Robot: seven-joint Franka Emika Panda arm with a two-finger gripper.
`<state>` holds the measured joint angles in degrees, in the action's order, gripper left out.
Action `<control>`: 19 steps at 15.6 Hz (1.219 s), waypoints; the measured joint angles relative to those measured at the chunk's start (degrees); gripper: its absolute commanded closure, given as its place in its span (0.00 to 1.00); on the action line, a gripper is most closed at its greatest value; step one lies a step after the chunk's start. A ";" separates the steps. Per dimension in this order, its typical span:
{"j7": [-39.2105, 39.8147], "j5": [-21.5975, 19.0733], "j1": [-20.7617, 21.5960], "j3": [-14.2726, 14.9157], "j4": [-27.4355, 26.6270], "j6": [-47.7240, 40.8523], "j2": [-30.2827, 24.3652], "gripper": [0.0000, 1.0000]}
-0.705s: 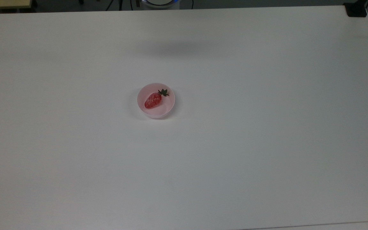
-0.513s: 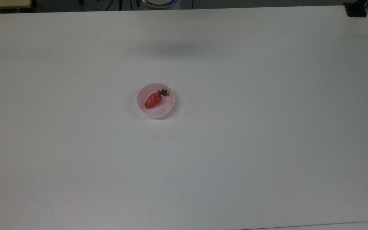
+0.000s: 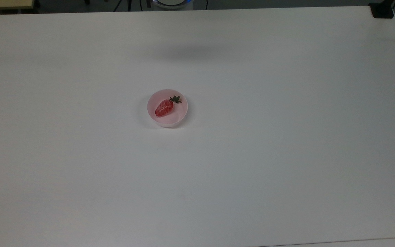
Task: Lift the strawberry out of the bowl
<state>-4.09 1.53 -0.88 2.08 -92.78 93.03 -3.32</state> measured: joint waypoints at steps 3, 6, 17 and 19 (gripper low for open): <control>13.30 0.00 -0.02 -0.01 -1.31 0.00 0.16 0.00; 27.33 2.09 0.12 -0.19 -4.14 2.32 2.85 0.00; -3.86 3.53 1.18 -3.50 -10.05 20.87 16.99 0.08; -12.44 3.38 1.25 -4.67 -10.63 21.56 18.06 0.15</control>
<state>-16.53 4.91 0.37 -2.59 -103.41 114.59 14.74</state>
